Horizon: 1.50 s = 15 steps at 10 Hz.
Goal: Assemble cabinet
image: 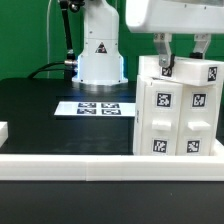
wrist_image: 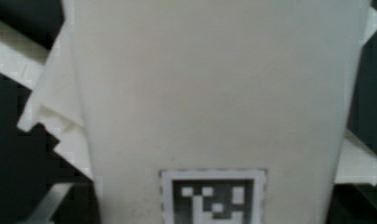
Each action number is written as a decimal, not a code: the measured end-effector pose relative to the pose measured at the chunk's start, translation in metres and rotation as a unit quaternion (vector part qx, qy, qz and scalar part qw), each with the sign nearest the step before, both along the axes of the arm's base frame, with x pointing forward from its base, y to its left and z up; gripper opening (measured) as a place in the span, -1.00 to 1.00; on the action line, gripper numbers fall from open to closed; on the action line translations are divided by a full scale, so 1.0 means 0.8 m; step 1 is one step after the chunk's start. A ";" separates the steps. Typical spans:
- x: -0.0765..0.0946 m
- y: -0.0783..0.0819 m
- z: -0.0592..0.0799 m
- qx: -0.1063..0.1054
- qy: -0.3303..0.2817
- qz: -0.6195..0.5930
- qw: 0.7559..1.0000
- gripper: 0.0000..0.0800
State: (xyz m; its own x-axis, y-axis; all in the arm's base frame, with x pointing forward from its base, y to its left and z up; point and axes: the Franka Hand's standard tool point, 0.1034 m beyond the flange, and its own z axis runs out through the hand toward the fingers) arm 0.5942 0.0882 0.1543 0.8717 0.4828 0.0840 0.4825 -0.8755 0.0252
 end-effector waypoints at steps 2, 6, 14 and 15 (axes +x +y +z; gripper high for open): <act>0.000 -0.001 0.000 0.010 0.002 -0.118 0.993 0.38; 0.001 -0.005 0.000 0.027 0.003 -0.302 0.953 0.39; 0.007 -0.012 0.002 0.068 -0.004 -0.622 0.780 0.39; 0.006 -0.012 0.002 0.070 -0.001 -0.650 0.757 0.39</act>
Offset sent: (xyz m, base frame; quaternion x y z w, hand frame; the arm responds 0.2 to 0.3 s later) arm 0.0000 0.0000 0.0000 0.0000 0.0000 0.1790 0.9838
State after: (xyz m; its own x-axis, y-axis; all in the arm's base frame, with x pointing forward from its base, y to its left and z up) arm 0.5991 0.0783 0.1561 0.6020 -0.7964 0.0577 -0.7887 -0.6043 -0.1129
